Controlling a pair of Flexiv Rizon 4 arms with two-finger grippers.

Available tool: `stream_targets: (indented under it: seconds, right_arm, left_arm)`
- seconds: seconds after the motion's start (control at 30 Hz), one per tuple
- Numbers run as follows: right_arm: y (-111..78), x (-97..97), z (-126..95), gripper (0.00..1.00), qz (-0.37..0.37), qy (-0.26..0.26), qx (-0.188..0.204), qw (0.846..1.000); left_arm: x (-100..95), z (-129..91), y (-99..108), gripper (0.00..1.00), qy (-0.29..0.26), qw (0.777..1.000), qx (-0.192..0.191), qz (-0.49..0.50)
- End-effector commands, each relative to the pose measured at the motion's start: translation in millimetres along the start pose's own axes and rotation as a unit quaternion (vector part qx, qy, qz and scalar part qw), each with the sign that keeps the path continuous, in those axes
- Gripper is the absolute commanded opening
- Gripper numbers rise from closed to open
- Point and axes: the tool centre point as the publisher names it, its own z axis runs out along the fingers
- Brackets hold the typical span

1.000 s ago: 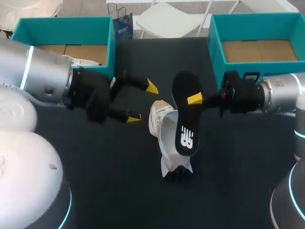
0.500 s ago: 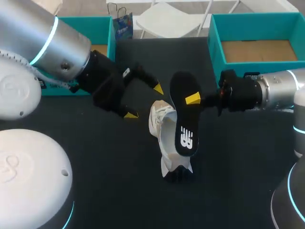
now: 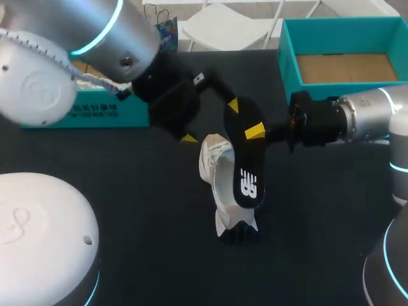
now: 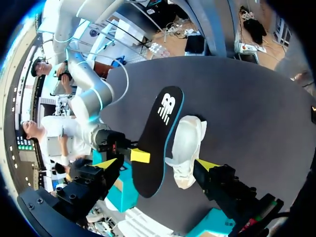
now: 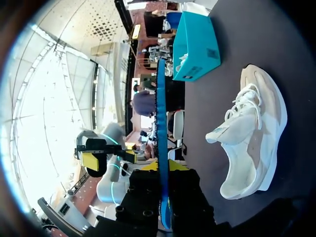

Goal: Take the shoe out of the shoebox, open the shoe tongue, remove and reinsert the insole, then place the shoe into the shoebox

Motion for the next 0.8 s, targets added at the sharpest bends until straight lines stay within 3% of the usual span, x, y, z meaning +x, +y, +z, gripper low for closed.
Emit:
stream_targets:
  seconds: [0.03,0.37,0.8]
  right_arm:
    - [3.7,-0.3,3,0.00,0.000,-0.002,0.005,1.000]
    - [5.0,-1.1,4,0.00,-0.001,-0.003,0.010,1.000]
    - [6.6,-1.5,4,0.00,-0.001,-0.004,0.008,1.000]
  left_arm:
    - [-16.4,8,8,1.00,0.239,0.971,0.019,-0.003]
    - [-27.6,27,2,1.00,0.337,0.939,-0.008,0.063]
    - [-40.6,48,5,1.00,0.361,0.930,-0.027,0.068]
